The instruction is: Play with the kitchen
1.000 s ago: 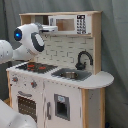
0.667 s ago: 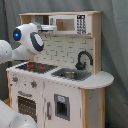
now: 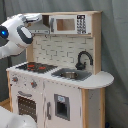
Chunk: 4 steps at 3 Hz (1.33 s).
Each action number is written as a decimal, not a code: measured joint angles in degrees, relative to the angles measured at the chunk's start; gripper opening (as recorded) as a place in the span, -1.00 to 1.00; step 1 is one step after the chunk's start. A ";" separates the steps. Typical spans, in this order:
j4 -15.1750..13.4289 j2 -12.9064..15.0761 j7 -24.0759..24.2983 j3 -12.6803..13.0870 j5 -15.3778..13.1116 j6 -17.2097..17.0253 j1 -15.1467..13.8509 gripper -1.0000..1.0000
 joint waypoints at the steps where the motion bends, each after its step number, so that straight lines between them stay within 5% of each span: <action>1: 3.21 -0.92 2.85 2.05 0.05 0.96 -3.99 1.00; 4: 10.77 -5.66 15.03 8.53 0.99 2.25 -16.69 1.00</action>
